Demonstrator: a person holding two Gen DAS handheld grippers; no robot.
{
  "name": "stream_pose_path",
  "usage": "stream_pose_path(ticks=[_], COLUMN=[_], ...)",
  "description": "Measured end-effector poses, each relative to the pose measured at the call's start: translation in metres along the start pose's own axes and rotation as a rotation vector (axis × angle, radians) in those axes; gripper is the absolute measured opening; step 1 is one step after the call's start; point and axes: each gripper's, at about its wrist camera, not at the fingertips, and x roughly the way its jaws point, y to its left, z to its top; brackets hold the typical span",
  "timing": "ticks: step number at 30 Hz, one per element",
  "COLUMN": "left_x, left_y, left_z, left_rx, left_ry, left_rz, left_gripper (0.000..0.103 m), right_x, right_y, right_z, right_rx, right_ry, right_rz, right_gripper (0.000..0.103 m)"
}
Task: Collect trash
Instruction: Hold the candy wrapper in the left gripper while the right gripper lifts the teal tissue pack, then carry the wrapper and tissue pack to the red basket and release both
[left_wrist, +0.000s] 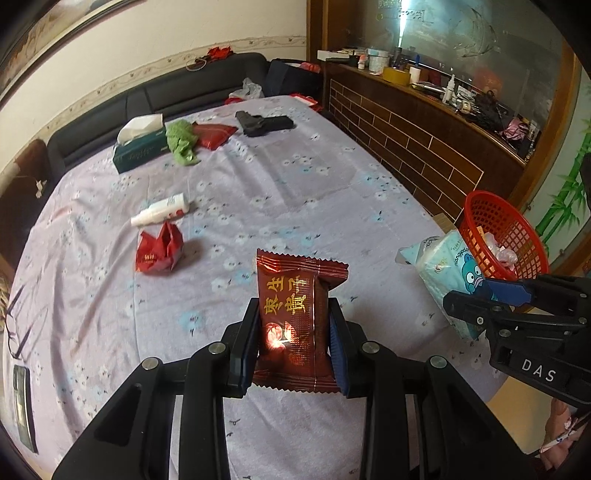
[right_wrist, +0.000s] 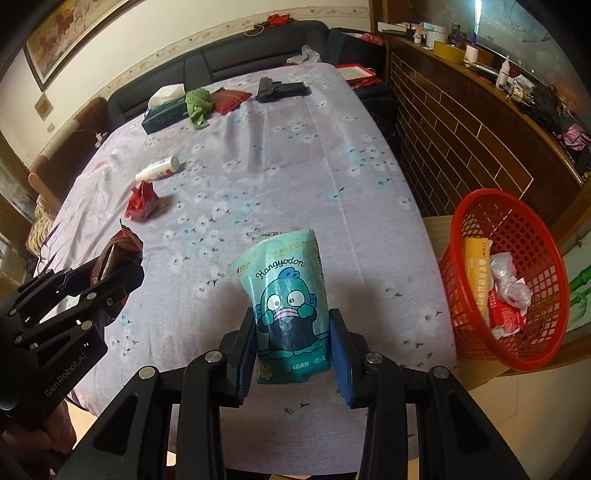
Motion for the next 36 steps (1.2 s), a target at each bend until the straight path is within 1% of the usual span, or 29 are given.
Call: stream_pose_path(ticks=[11, 20, 36], left_x=[0.001, 0.003, 0.010], left_y=[-0.009, -0.011, -0.023], left_z=[0.011, 0.015, 0.018], left_rx=[0.017, 0.020, 0.031], left_ry=[-0.025, -0.030, -0.014], left_rz=[0.001, -0.001, -0.035], left_gripper=[0.032, 0.032, 0.032], right_x=[-0.008, -0.010, -0.012], right_y=[-0.010, -0.013, -0.023], right_z=[0.009, 0.014, 0.014], right_rx=[0.002, 0.004, 0.023], right_ry=[-0.032, -0.042, -0.035], right_rz=[-0.005, -0.013, -0.020], right_gripper=[0.040, 0.040, 0.040])
